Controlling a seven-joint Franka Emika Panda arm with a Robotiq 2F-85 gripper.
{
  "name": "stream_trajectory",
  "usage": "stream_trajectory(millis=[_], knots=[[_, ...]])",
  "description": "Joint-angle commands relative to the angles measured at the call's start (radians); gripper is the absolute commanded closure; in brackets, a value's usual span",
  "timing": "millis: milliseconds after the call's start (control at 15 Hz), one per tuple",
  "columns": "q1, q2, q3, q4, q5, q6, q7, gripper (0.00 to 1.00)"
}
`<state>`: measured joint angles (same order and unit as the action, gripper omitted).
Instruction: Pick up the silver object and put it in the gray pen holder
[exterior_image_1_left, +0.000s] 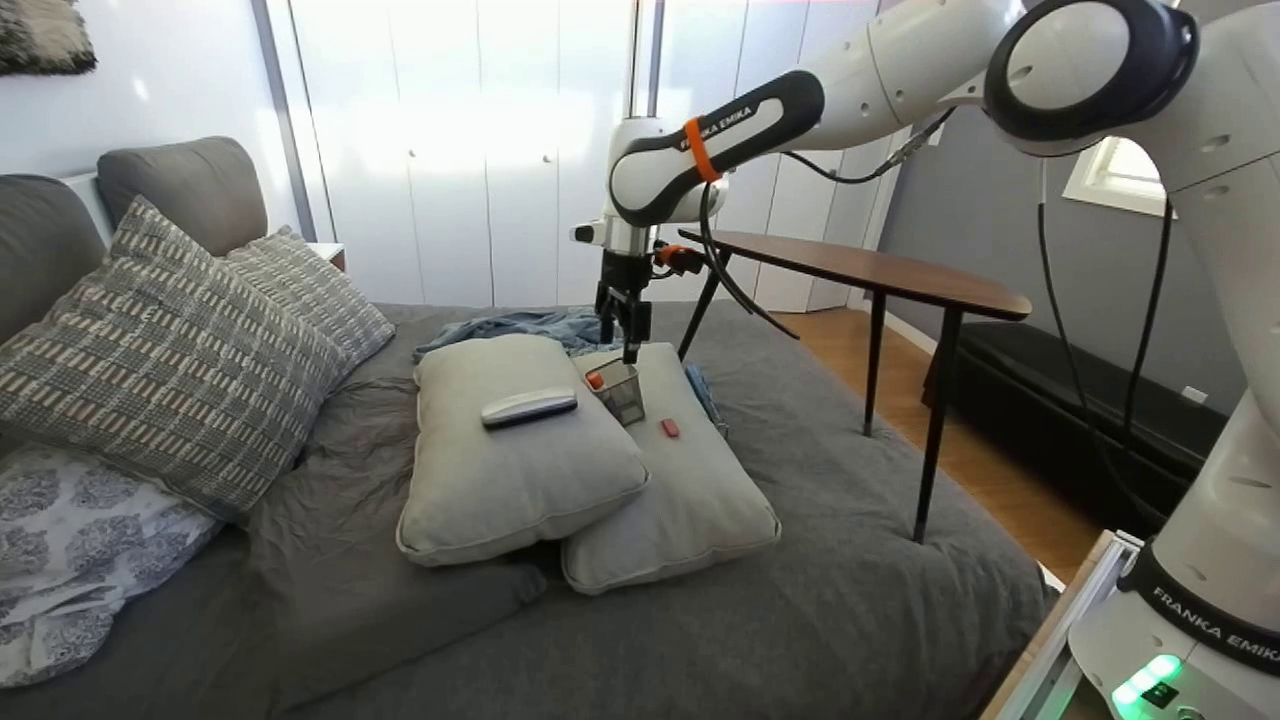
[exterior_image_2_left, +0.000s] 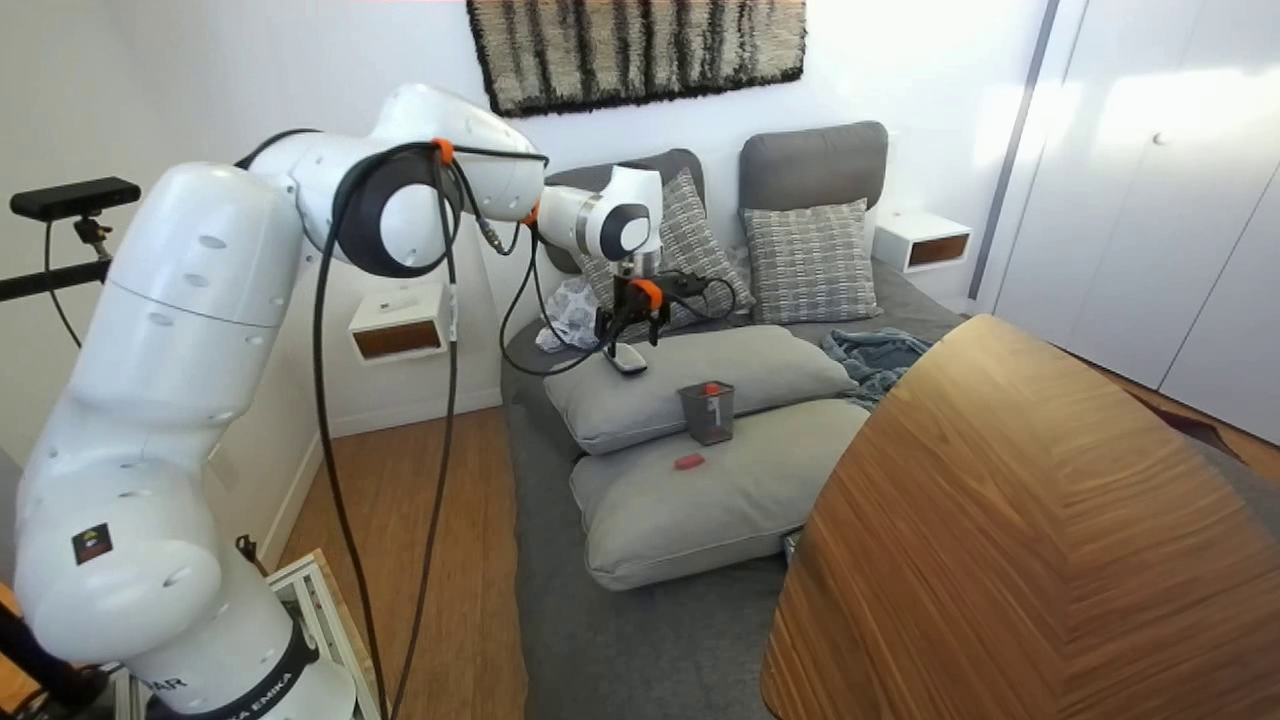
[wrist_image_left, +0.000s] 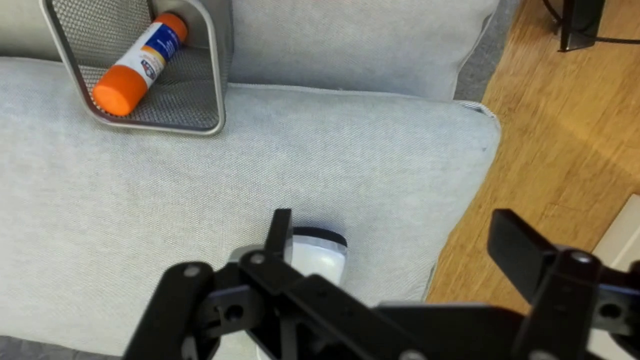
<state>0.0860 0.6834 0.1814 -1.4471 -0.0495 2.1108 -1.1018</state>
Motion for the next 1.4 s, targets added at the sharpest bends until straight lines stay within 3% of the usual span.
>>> stream_trajectory(millis=[0,400,467,733,1267,1333], knots=[[0.038,0.18,-0.009,0.243,-0.05,-0.078,-0.013,0.0],[0.074,0.374,0.028,0.508,-0.01,-0.144,-0.007,0.0],[0.063,0.289,0.009,0.364,-0.029,-0.098,0.004,0.0],[0.065,0.307,0.011,0.382,-0.027,-0.098,0.003,0.0],[0.107,0.38,-0.008,0.421,-0.039,0.012,0.202,0.0],[0.109,0.387,-0.008,0.425,-0.04,0.02,0.217,0.25]])
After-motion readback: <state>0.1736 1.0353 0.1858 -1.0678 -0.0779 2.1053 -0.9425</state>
